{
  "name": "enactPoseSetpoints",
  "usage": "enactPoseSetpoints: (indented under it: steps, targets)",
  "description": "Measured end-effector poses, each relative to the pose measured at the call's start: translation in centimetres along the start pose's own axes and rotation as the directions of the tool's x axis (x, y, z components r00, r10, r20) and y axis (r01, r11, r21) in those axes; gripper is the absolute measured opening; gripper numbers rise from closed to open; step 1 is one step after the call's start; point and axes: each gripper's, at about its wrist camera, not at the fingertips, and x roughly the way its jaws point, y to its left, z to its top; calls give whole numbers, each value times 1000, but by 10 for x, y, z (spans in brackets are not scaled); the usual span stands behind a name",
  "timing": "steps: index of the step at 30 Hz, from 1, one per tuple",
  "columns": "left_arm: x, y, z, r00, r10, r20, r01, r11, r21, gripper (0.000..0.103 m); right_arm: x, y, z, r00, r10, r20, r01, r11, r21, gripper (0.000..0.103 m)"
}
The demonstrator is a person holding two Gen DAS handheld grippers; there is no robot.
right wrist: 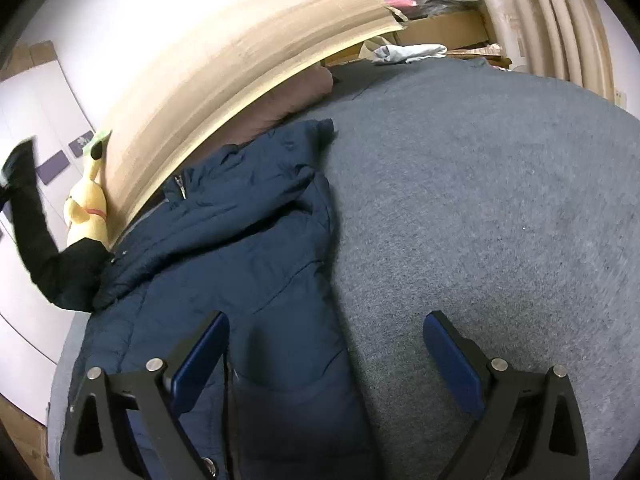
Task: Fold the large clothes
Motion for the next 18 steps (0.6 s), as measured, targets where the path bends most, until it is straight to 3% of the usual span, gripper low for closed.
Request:
enactPoseSetpoints:
  steps: [3, 6, 9, 11, 13, 16, 18]
  targets:
    - [14, -54, -26, 996, -55, -71, 59, 997, 56, 7, -1, -2, 0, 1000, 12, 4, -12, 1000, 10, 99]
    - [38, -92, -51, 989, -65, -135, 80, 991, 109, 7, -1, -3, -1, 1000, 22, 6, -23, 1000, 19, 99]
    - [69, -118, -78, 968, -69, -240, 109, 981, 160, 8, -2, -4, -1, 999, 32, 9, -32, 999, 27, 99]
    - [93, -133, -91, 942, -49, -333, 123, 971, 205, 9, -2, -4, -1, 999, 36, 10, -36, 999, 29, 99]
    - [108, -143, -111, 897, -33, -441, 150, 961, 232, 10, -1, -5, -1, 999, 38, 11, -39, 999, 30, 99]
    - [113, -147, -122, 844, -49, -534, 203, 951, 234, 13, 0, -5, -1, 999, 38, 10, -39, 999, 31, 100]
    - [110, -148, -119, 827, -89, -555, 242, 947, 210, 28, 0, -5, -1, 999, 33, 8, -34, 999, 27, 100]
